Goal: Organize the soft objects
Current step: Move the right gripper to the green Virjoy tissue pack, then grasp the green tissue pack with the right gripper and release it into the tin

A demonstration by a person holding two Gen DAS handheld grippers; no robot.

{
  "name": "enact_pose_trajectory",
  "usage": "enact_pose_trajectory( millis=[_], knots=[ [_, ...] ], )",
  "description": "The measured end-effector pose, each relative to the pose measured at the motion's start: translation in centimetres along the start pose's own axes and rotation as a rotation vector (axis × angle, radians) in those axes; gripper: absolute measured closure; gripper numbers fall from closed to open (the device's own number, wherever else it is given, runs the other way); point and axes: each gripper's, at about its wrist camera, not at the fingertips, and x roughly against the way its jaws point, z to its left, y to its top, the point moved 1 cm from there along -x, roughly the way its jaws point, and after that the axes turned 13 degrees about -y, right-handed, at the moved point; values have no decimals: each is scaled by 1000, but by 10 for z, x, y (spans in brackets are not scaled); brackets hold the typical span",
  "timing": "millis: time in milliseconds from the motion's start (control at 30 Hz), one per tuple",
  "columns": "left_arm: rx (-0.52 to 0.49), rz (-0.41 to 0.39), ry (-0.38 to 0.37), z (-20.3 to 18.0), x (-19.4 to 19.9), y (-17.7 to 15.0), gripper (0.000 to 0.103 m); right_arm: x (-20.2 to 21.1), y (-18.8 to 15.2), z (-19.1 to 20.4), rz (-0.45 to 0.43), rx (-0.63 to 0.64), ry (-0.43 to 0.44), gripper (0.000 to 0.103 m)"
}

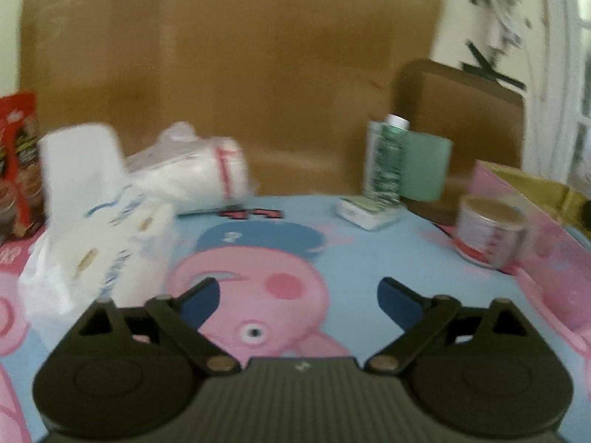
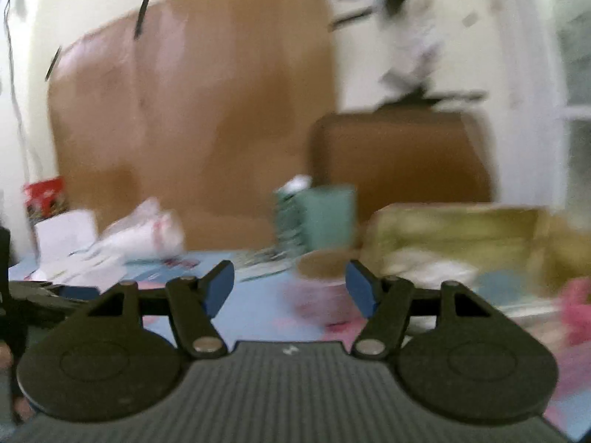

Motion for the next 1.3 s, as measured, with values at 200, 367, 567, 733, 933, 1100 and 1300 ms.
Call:
enact_pose_trajectory(
  millis=[200, 367, 567, 733, 933, 1100, 1300],
  knots=[
    [92, -41, -97, 22, 7, 4, 5, -109, 18, 71, 145, 104, 9, 20],
    [128, -1, -125, 26, -3, 6, 5, -198, 26, 105, 257, 171, -32, 9],
    [174, 33, -130, 33, -9, 5, 5, -271, 12, 104, 466, 189, -173, 7],
    [173, 24, -122, 34, -9, 5, 4, -242, 2, 103, 410, 180, -67, 20],
    [212, -62, -218, 42, 6, 9, 0, -162, -22, 102, 360, 235, 80, 19],
    [204, -81, -262, 42, 8, 8, 0, -88, -44, 81, 333, 282, 173, 18],
    [54, -24, -300, 14, 3, 3, 0, 3, -78, 63, 288, 329, 195, 8]
  ],
)
